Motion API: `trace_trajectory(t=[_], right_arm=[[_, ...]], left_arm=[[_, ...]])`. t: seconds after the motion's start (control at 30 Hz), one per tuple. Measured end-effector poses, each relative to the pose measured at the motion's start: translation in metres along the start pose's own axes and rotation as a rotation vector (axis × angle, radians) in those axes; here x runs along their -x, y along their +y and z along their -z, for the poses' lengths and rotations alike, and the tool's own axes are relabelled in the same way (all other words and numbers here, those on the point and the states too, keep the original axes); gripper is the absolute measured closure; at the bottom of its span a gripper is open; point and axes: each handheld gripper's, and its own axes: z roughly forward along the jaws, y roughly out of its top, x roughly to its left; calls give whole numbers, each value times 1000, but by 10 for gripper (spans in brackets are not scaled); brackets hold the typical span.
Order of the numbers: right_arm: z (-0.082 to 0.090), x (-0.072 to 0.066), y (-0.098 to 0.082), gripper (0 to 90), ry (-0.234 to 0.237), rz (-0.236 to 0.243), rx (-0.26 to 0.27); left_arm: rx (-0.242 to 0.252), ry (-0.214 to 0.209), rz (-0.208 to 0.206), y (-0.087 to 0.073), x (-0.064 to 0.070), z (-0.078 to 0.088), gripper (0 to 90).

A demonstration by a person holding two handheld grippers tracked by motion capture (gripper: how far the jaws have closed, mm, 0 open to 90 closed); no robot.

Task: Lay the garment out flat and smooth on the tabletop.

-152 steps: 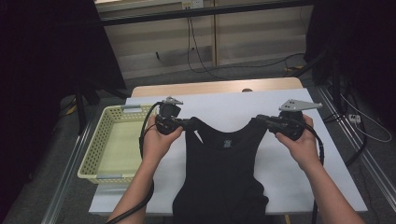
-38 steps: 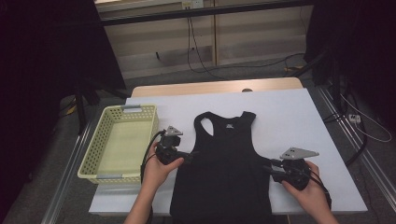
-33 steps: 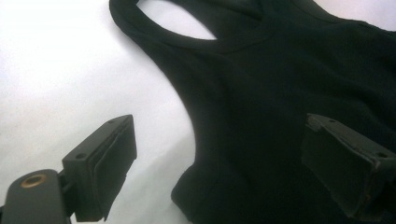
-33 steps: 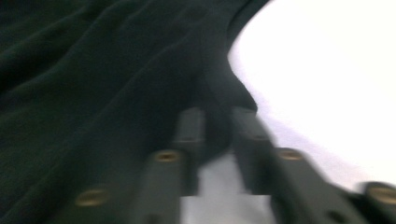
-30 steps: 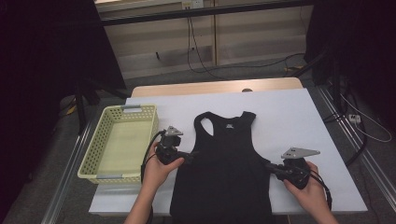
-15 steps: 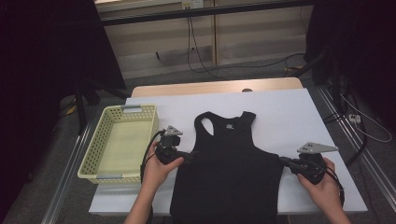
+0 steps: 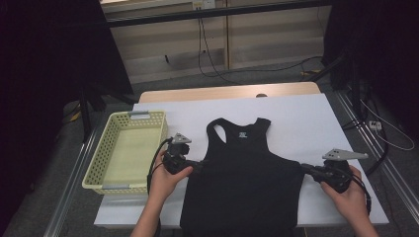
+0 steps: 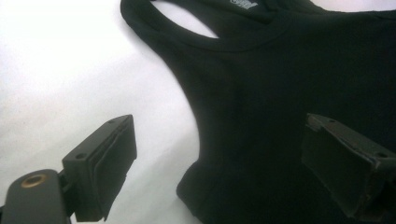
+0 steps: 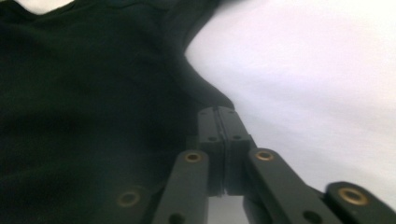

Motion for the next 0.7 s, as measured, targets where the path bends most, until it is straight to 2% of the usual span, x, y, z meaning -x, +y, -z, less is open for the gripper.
trace_trajectory(t=[0.03,0.1,0.2,0.37,0.5,0.57,0.6,0.7], right_arm=[[-2,-2,0,814,2,3,-3],[-4,-7,0,755,-24,21,5],[-7,-11,3,643,-16,19,18],[-15,-12,6,587,-37,15,2],[-26,-15,7,558,-51,4,-45],[-28,-16,6,579,-47,-3,-64],[-29,-16,6,624,-42,-7,-73],[-28,-15,6,843,-19,4,-63]], left_arm=[[-3,-1,1,0,0,0,114],[-5,2,-1,-1,1,-1,114],[-4,4,10,-1,1,0,116],[0,21,26,-4,-3,3,119],[-10,29,35,-6,-4,5,126],[-11,34,41,-8,-4,6,131],[-9,39,44,-10,-4,5,134],[-13,46,54,-13,-4,7,153]])
